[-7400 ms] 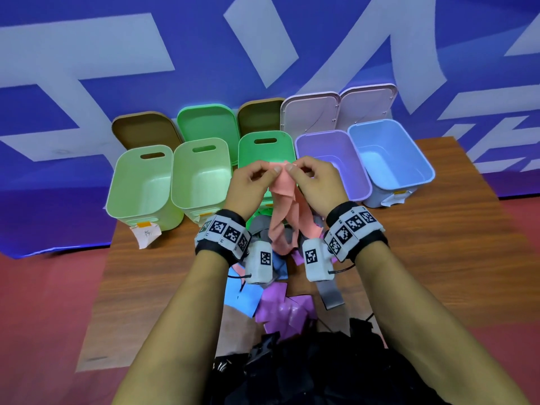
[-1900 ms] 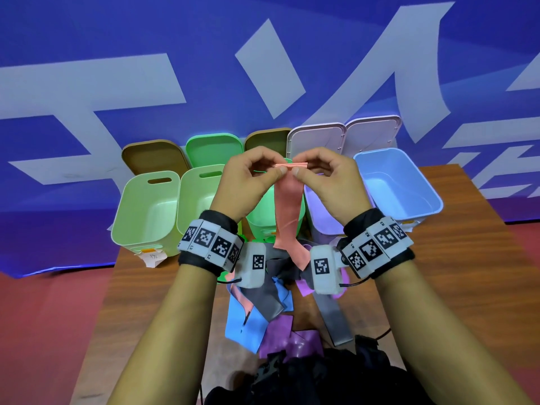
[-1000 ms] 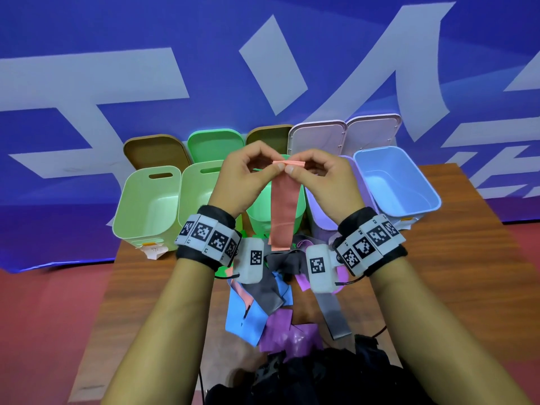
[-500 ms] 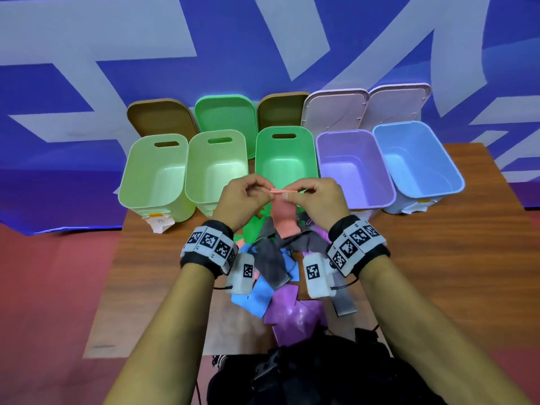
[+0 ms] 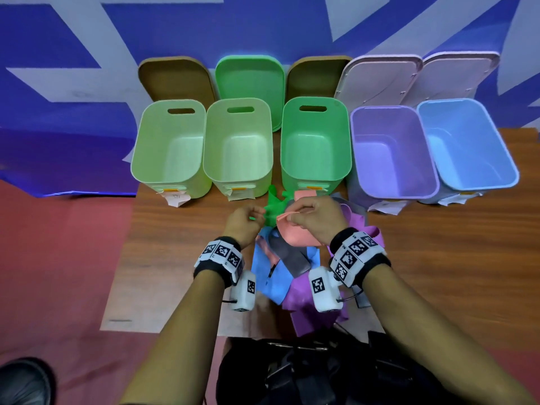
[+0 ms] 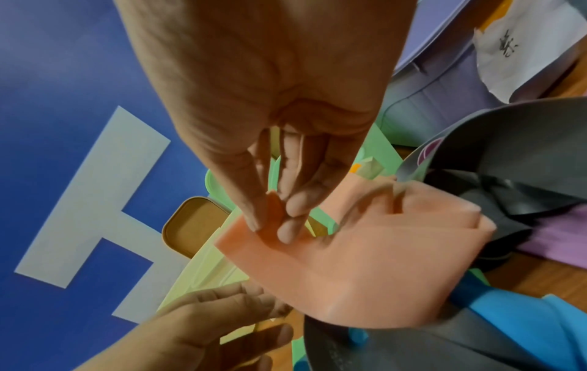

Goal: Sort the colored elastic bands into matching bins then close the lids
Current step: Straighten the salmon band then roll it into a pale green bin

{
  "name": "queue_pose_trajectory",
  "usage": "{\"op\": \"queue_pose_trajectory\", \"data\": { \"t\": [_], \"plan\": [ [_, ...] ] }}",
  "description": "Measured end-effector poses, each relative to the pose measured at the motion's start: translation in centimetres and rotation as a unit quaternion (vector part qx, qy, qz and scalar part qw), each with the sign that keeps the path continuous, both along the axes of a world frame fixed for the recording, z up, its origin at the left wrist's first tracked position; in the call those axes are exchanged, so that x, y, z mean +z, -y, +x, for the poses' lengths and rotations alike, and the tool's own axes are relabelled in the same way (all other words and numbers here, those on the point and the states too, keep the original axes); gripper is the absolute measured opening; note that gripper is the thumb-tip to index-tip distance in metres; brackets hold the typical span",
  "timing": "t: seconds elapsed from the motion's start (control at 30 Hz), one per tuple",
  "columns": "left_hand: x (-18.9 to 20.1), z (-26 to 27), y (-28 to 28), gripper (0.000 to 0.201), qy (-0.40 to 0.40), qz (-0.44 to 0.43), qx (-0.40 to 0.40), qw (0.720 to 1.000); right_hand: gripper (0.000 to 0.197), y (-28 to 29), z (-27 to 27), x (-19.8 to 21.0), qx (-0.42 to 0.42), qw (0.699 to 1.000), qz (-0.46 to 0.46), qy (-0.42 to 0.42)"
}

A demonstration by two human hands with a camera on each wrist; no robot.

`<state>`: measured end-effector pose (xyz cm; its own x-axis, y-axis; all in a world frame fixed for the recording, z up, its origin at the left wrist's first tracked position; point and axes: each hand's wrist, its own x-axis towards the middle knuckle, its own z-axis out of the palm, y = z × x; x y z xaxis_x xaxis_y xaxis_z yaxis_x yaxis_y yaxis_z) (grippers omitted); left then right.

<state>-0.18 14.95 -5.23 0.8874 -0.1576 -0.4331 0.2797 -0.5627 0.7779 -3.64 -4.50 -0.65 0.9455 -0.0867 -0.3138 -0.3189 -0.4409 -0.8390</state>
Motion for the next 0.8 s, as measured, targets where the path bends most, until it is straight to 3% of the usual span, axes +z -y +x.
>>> {"op": "queue_pose_trajectory", "data": {
  "t": [0.23, 0.33, 0.47, 0.8],
  "plan": [
    [-2.3, 0.5, -0.5, 0.019, -0.081, 0.044, -0.018, 0.996, 0.017, -0.6, 1.3, -0.7, 0.045, 0.998, -0.039, -0.022],
    [-2.7, 0.5, -0.4, 0.025, -0.087, 0.054, -0.035, 0.994, 0.022, -0.9, 1.7, -1.3, 0.049, 0.997, -0.039, -0.036],
    [-2.9, 0.7, -0.5, 0.029, -0.082, 0.067, -0.057, 0.993, 0.014, -1.5, 2.2, -1.3, 0.047, 0.997, -0.034, -0.052],
    [-4.4, 1.0, -1.6, 0.019, -0.093, 0.115, -0.107, 0.983, 0.013, -2.5, 2.5, -0.7, 0.068, 0.995, -0.055, -0.054]
  ]
}}
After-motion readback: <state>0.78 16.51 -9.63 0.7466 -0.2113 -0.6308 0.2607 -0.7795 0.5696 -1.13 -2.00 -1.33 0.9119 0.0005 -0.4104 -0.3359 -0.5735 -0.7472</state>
